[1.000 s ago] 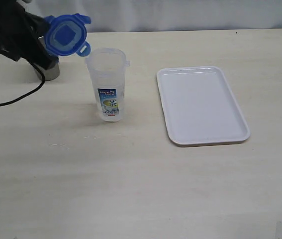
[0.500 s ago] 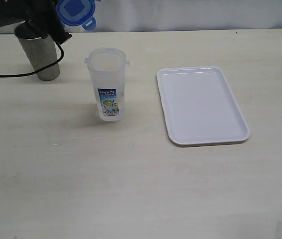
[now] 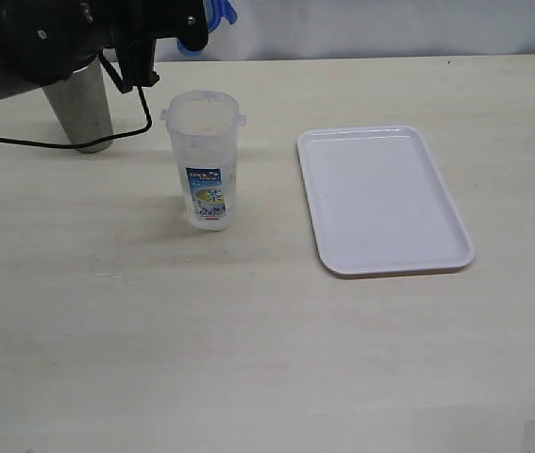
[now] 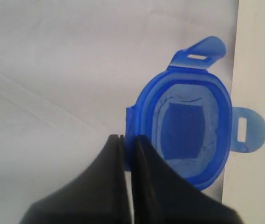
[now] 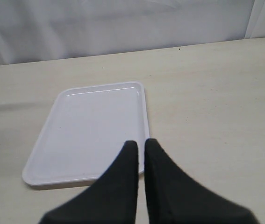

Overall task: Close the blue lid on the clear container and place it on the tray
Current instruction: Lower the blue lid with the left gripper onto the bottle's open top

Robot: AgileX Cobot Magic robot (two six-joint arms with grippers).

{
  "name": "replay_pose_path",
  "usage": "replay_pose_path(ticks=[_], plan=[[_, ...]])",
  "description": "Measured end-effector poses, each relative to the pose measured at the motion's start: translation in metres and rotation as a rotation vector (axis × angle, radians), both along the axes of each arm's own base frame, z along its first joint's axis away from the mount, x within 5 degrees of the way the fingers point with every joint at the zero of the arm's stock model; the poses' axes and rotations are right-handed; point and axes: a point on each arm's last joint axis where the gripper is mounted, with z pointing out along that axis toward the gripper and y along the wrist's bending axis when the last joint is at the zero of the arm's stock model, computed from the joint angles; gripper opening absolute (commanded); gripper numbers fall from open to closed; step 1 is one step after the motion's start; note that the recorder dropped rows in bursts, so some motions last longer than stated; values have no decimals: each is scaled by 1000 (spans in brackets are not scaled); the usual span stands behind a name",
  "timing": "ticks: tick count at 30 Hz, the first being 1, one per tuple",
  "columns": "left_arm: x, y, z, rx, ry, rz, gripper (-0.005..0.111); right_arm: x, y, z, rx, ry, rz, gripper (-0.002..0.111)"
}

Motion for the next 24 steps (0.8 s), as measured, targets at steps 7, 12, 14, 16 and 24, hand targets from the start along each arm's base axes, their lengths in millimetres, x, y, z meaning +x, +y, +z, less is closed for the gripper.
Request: replay_pose_path(ticks=[7, 12, 14, 16, 24], plan=[[-13, -22, 0, -12, 4, -53, 0, 0, 0, 0, 0, 0, 0, 5], [-16, -25, -2, -17, 27, -33, 0, 0, 0, 0, 0, 0, 0, 5], [-15, -22, -3, -16, 44, 6, 0, 0, 0, 0, 0, 0, 0, 5], [-14, -19, -3, -24, 42, 55, 0, 0, 0, 0, 0, 0, 0, 5], [-26, -34, 3, -103, 0, 128, 0, 0, 0, 0, 0, 0, 0, 5]])
